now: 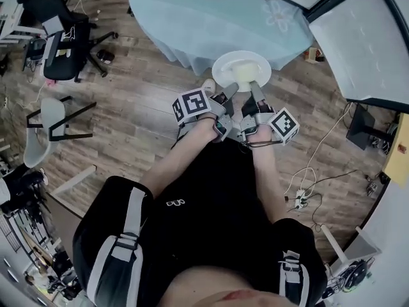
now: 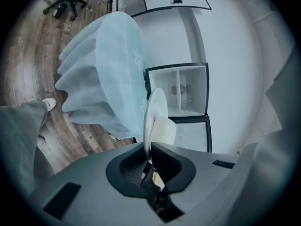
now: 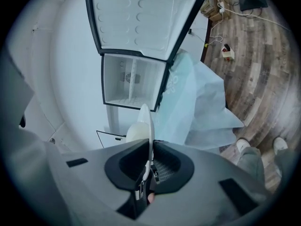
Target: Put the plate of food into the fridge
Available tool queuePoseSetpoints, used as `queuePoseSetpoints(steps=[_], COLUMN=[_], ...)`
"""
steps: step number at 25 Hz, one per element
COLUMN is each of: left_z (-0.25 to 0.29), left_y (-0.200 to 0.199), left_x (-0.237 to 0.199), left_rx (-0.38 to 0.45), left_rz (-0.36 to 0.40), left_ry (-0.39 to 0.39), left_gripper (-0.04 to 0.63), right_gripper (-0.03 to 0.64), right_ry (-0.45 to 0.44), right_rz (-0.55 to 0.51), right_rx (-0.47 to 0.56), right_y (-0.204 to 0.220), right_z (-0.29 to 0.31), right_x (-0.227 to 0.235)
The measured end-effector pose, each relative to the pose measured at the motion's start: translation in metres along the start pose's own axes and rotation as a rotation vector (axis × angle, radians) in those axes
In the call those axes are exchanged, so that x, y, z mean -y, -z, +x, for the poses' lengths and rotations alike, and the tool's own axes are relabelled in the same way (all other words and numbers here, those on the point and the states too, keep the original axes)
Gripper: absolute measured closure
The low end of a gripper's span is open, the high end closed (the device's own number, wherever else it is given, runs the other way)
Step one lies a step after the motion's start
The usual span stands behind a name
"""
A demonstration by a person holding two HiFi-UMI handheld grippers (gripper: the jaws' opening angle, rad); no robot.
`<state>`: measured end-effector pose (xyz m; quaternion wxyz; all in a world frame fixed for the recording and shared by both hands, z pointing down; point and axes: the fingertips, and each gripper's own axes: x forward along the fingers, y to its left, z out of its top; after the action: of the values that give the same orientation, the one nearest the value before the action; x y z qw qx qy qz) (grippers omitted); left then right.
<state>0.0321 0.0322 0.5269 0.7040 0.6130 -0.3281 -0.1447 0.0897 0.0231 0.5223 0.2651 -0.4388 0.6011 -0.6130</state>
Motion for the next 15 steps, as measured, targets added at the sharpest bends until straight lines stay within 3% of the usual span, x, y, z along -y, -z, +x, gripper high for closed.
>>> queuePoseSetpoints(steps=[3, 9, 15], left_z=[0.015, 0.051, 0.057], left_y=[-0.023, -0.093, -0.161], left_x=[-0.001, 0.031, 0.029], left_rx=[-0.015, -0.035, -0.038], left_rz=[-0.017, 0.053, 0.040], left_ry=[-0.019, 0.005, -0.006], left_gripper=[0.566, 0.569, 0.568], right_gripper=[0.584, 0.584, 0.584], right_ry=[0.009, -0.028, -0.022], right_rz=[0.017, 0.029, 0.033], right_rx=[0.007, 0.064, 0.075], right_y=[-0.010, -0.041, -0.034], right_z=[0.026, 0.095, 0.162], right_x=[-0.001, -0.028, -0.038])
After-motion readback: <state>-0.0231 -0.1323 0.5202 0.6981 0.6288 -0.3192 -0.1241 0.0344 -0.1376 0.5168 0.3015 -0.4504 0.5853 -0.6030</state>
